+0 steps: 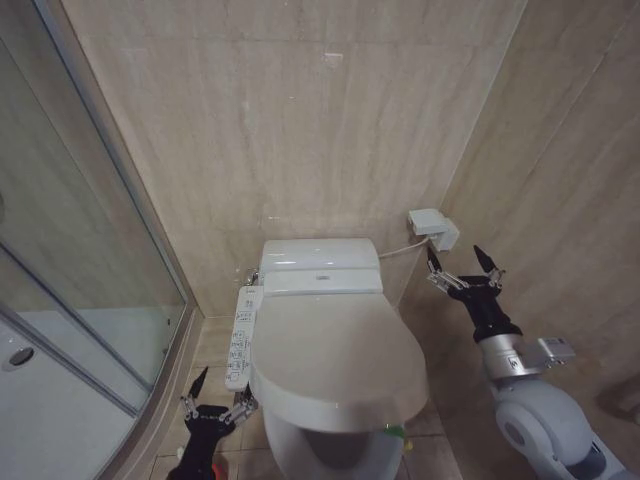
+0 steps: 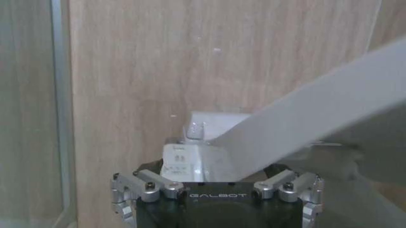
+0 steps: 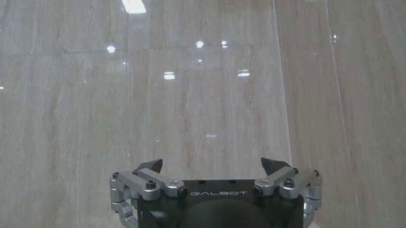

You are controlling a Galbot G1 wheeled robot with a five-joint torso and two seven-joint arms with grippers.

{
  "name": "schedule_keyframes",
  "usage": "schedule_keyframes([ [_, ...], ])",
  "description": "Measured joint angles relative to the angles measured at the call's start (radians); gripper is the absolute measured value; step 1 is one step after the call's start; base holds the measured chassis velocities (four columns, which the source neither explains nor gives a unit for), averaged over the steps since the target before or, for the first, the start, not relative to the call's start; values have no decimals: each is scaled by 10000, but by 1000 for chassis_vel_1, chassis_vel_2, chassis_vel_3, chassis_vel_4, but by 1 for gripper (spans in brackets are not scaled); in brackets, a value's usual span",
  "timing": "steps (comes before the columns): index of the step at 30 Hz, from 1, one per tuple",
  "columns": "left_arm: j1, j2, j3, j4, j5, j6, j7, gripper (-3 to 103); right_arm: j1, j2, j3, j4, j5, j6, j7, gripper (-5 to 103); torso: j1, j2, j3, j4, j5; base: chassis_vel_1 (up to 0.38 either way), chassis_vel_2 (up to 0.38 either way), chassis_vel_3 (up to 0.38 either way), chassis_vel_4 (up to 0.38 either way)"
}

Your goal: Open the toilet lid, clean the toilet bowl with a toilet brush, close the toilet lid, and flush.

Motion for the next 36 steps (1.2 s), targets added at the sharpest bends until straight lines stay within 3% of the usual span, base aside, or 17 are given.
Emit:
schedule_keyframes([
  [12, 1489, -135, 833, -125, 658, 164, -512, 100, 956, -291, -315, -558, 246, -58, 100, 100, 0, 0, 0, -3, -3, 0, 0, 0, 0],
  [19, 1908, -340, 727, -281, 838, -55, -730, 100, 1298, -316, -440, -860, 304, -37, 59, 100, 0, 0, 0, -4, -1, 0, 0, 0, 0],
  [23, 2074, -496, 839, -454, 1273, -233, -1264, 100, 1574, -327, -540, -1102, 341, -33, 35, 100, 0, 0, 0, -4, -2, 0, 0, 0, 0],
  [25, 2225, -601, 1002, -549, 1634, -392, -2136, 100, 1832, -343, -599, -1393, 387, -29, -4, 100, 0, 0, 0, -3, -2, 0, 0, 0, 0],
  [26, 2225, -601, 1002, -549, 1634, -392, -2136, 100, 1832, -343, -599, -1393, 387, -29, -4, 100, 0, 0, 0, -3, -2, 0, 0, 0, 0],
  [30, 2361, -694, 1250, -628, 1660, -164, -3352, 100, 2080, -412, -597, -1686, 477, -20, -77, 100, 0, 0, 0, -3, -2, 0, 0, 0, 0],
  [36, 2323, -785, 1293, -489, 1619, -112, -4116, 100, 2089, -421, -503, -1787, 534, -5, -132, 100, 0, 0, 0, -4, 6, 0, 0, 0, 0],
])
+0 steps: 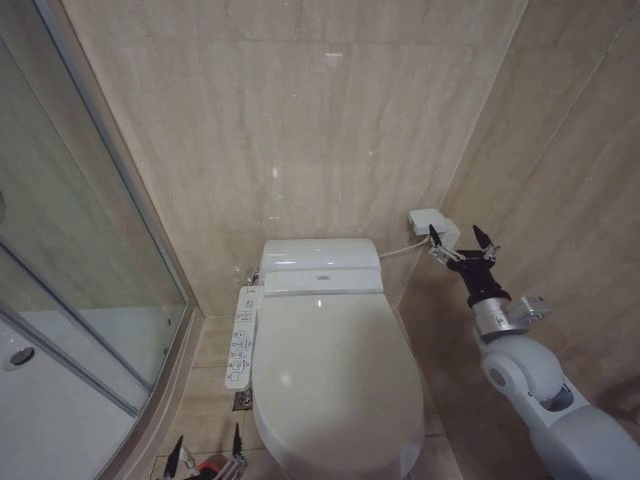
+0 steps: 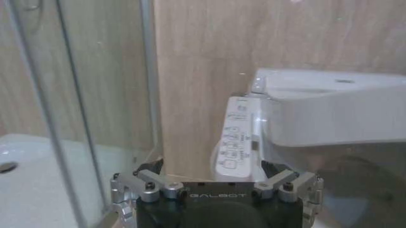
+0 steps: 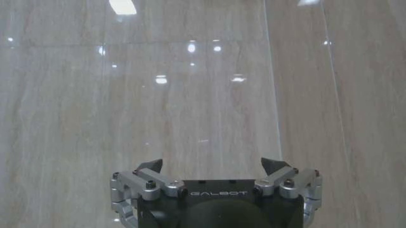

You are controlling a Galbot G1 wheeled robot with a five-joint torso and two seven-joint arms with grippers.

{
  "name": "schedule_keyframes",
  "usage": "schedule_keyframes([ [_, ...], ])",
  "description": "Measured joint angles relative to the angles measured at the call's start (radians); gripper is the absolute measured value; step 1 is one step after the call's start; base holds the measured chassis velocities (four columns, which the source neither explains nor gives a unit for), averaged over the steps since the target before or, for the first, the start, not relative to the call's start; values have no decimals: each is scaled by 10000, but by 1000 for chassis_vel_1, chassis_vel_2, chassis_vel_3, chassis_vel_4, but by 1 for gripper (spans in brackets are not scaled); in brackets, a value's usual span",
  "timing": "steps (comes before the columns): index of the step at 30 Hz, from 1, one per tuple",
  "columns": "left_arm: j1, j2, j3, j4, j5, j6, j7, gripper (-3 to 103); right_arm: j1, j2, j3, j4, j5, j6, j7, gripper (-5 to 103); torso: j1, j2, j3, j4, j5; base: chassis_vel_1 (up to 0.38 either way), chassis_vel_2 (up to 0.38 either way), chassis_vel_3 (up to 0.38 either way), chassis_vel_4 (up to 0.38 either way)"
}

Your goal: Open the toilet lid, clean the toilet bowl with a toilet brush, close the toilet lid, and flush.

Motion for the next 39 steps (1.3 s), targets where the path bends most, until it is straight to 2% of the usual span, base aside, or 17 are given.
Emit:
schedule_keyframes([
  [2, -27, -32, -115, 14, 137, -82, -50, 100, -17, 27, 10, -45, 4, 17, -33, 100, 0, 0, 0, 1, -20, 0, 0, 0, 0],
  [12, -112, 155, -1438, -592, 405, -174, 360, 100, -165, 210, 75, -129, -8, 62, -120, 100, 0, 0, 0, 0, -10, 0, 0, 0, 0],
  [16, -242, 338, -2473, -983, 91, -191, 970, 100, -639, 272, 195, 384, -42, -114, -130, 100, 0, 0, 0, 1, -9, 0, 0, 0, 0],
  [17, -242, 338, -2473, -983, 91, -191, 970, 100, -639, 272, 195, 384, -42, -114, -130, 100, 0, 0, 0, 1, -9, 0, 0, 0, 0],
  [21, -1150, 799, -3735, -1073, -1109, -463, 2712, 100, -1228, 509, 287, 1214, -191, -269, 20, 100, 0, 0, 0, 0, -11, 0, 0, 0, 0],
  [22, -1150, 799, -3735, -1073, -1109, -463, 2712, 100, -1228, 509, 287, 1214, -191, -269, 20, 100, 0, 0, 0, 0, -11, 0, 0, 0, 0],
  [24, -1839, 1050, -4157, -1066, -1701, -288, 3328, 100, -1712, 787, 313, 1878, -284, -466, 203, 100, 0, 0, 0, -1, -11, 0, 0, 0, 0],
  [31, -2958, 1527, -4325, -743, -2533, 462, 3811, 100, -2690, 1364, 222, 2985, -697, -749, 305, 100, 0, 0, 0, -1, -11, 0, 0, 0, 0],
  [37, -3736, 1945, -4485, -28, -3536, 752, 4145, 100, -3656, 1694, 175, 3263, -1417, -383, -65, 100, -1, 0, 0, 2, -11, 0, 0, 0, 0],
  [39, -3853, 1991, -4505, 65, -3622, 788, 4184, 100, -3764, 1737, 150, 3279, -1512, -329, -110, 100, 0, 0, 0, 0, -11, 0, 0, 0, 0],
])
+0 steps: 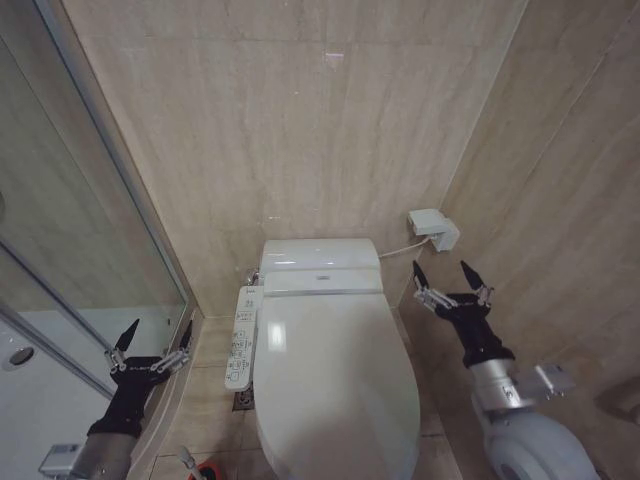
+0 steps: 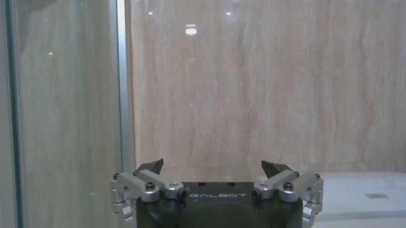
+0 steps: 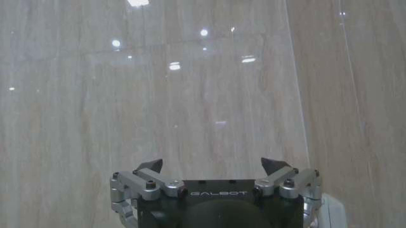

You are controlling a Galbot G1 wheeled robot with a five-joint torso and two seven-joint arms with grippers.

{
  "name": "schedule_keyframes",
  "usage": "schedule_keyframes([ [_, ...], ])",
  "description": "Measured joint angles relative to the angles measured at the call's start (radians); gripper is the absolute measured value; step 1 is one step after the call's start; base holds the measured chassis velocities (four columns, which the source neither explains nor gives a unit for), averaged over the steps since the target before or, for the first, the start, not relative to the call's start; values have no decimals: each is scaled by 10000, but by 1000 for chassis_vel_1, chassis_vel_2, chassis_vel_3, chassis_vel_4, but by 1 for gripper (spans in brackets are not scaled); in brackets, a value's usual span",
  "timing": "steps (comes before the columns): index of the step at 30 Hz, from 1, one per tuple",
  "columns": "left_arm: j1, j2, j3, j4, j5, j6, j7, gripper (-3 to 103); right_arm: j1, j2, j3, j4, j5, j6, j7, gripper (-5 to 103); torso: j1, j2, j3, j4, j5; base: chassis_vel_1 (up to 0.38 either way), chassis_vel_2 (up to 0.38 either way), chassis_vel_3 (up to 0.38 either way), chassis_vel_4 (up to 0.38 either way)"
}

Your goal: Open the toilet lid, clean the toilet bowl with a toilet brush, close the toilet lid, and flush.

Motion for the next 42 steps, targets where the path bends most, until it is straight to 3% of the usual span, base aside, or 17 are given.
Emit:
schedule_keyframes([
  [2, -572, 401, -29, 429, -645, 156, 349, 100, -502, 227, -203, 8, -641, 308, -324, 100, 0, 0, 0, 0, 0, 0, 0, 0, 0],
  [12, -1911, 1323, 50, 1728, -1588, 190, 1063, 100, -781, 695, -198, -425, -1094, 826, -766, 100, 0, 0, 0, -2, -1, 0, 0, 0, 0],
  [20, -2294, 1447, 319, 2157, -1764, 172, 1254, 100, -382, 590, 976, -1194, -16, 835, -2603, 100, 0, -1, 1, 2, 1, 0, 0, 0, 0],
  [23, -2256, 1350, 415, 2170, -1750, 124, 1349, 100, -344, 417, 2058, -1560, 627, 474, -3922, 100, 1, -2, 1, 2, 4, 0, 0, 0, 0],
  [30, -2349, 1404, 510, 2243, -1725, 88, 1467, 100, -832, 393, 3190, -1334, 1610, -442, -5186, 100, 0, -1, 0, -1, 2, 0, 0, 0, 0],
  [35, -2382, 1410, 564, 2243, -1704, 96, 1471, 100, -1119, 643, 3267, -974, 1688, -528, -5182, 100, 0, -1, 0, -1, 3, 0, 0, 0, 0],
  [39, -2347, 1376, 603, 2243, -1679, 100, 1481, 100, -1370, 1010, 3284, -475, 1485, -543, -4650, 100, 0, -1, 0, 3, 4, 0, 0, 0, 0],
  [42, -2356, 1346, 652, 2258, -1660, 103, 1480, 100, -1735, 1662, 3101, 125, 1194, -550, -3795, 100, 0, 1, 0, 2, -1, 0, 0, 0, 0],
])
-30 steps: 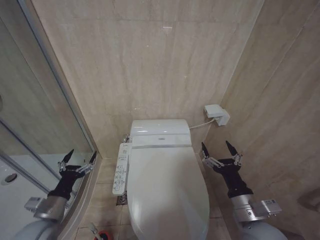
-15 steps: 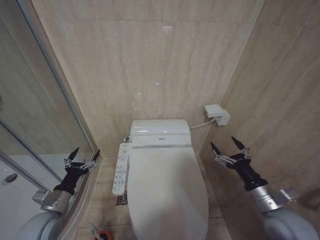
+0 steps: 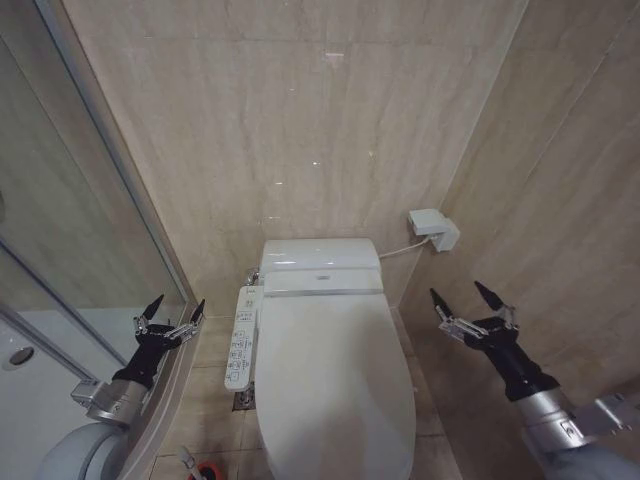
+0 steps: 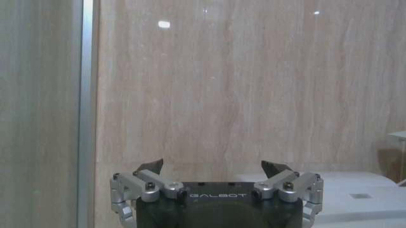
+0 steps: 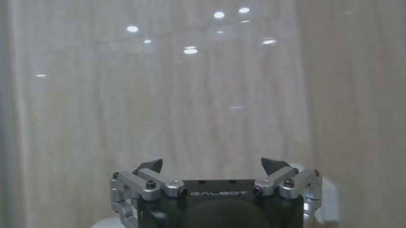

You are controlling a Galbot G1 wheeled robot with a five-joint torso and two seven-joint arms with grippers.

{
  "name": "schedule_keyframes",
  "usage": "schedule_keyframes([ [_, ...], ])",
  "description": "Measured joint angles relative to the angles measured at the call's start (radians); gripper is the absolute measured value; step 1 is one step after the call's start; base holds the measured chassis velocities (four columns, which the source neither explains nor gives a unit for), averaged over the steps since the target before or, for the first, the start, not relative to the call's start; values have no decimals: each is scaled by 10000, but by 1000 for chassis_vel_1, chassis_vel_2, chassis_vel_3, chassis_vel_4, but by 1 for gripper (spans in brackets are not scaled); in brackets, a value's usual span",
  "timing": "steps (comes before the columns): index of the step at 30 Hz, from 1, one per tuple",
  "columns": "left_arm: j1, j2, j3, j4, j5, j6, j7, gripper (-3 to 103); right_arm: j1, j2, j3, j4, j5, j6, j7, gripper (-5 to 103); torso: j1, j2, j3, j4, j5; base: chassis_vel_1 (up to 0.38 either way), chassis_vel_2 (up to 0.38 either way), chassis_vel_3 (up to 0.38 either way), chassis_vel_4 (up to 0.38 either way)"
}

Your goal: Open the toilet lid, clean the toilet bowl with a toilet brush, close the toilet lid, and flush.

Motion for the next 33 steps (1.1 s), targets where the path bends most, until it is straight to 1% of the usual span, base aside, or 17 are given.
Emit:
schedule_keyframes([
  [1, 0, 0, 0, 0, 0, 0, 0, 100, 0, 0, 0, 0, 0, 0, 0, 100, 0, 0, 0, 0, 0, 0, 0, 0, 0],
  [4, -32, 8, 56, 18, 3, 3, -4, 100, -307, 542, -275, 300, -546, 121, 456, 100, 0, 0, 0, -4, 2, 0, 0, 0, 0],
  [5, -32, 8, 56, 18, 3, 3, -4, 100, -307, 542, -275, 300, -546, 121, 456, 100, 0, 0, 0, -4, 2, 0, 0, 0, 0],
  [6, -46, 31, 96, 37, 10, 4, -5, 100, -442, 832, -355, 423, -840, 181, 554, 100, 0, 0, 0, -4, 2, 0, 0, 0, 0],
  [8, -53, 62, 138, 46, 20, 13, -5, 100, -517, 1064, -374, 509, -1144, 292, 479, 100, 0, 0, 0, -3, 1, 0, 0, 0, 0],
  [16, -56, 90, 68, 74, 17, 34, -10, 100, -688, 1324, -594, 676, -1554, 313, 182, 100, 0, 0, 0, -1, 2, 0, 0, 0, 0],
  [23, -54, 118, 18, 109, 6, 34, -10, 100, -805, 1524, -982, 366, -1987, 606, 3, 100, 0, 0, 0, -2, 3, 0, 0, 0, 0],
  [28, 75, 61, -104, 68, 6, 23, -1, 100, -961, 1459, -954, 268, -2036, 800, -25, 100, 0, 0, 0, -2, 3, 0, 0, 0, 0],
  [33, 103, -1, -142, 14, 16, 23, 1, 100, -1002, 1316, -846, 262, -1983, 815, 28, 100, 0, 0, 0, -1, 3, 0, 0, 0, 0],
])
